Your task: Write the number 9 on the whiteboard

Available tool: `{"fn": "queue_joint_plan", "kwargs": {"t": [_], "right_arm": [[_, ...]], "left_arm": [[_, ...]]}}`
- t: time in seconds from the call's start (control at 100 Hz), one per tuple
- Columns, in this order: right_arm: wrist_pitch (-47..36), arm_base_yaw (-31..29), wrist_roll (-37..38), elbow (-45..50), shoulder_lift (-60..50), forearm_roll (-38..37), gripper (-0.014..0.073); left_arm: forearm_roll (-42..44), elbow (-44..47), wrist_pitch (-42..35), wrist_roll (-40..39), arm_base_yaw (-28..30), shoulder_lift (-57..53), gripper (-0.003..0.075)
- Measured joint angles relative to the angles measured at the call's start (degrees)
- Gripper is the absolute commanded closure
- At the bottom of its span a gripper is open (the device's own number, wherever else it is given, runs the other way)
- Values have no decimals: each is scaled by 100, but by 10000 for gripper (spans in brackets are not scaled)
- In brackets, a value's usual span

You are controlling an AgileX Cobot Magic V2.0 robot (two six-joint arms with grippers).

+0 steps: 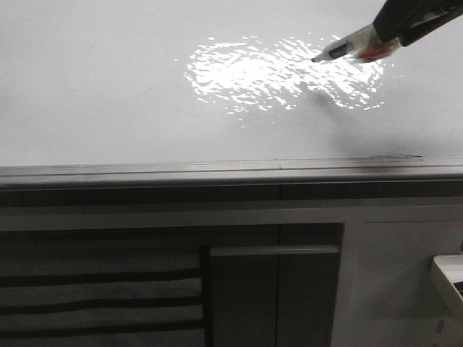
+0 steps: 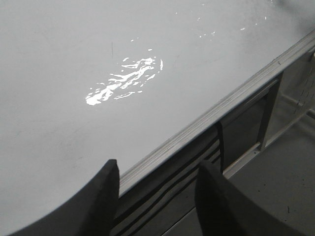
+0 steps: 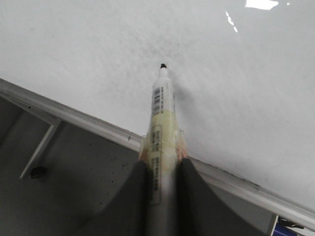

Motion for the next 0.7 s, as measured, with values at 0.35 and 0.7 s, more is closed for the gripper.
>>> {"fn": "queue_joint_plan", "kwargs": {"t": [0.35,0.7], "right_arm": [[225,505,-137,-705,1062,51,640],[413,77,24,-718,759,-281,640]], "left_arm": [[-8,0,-13,0,0,0,387],[-8,0,-18,0,0,0,387]]}}
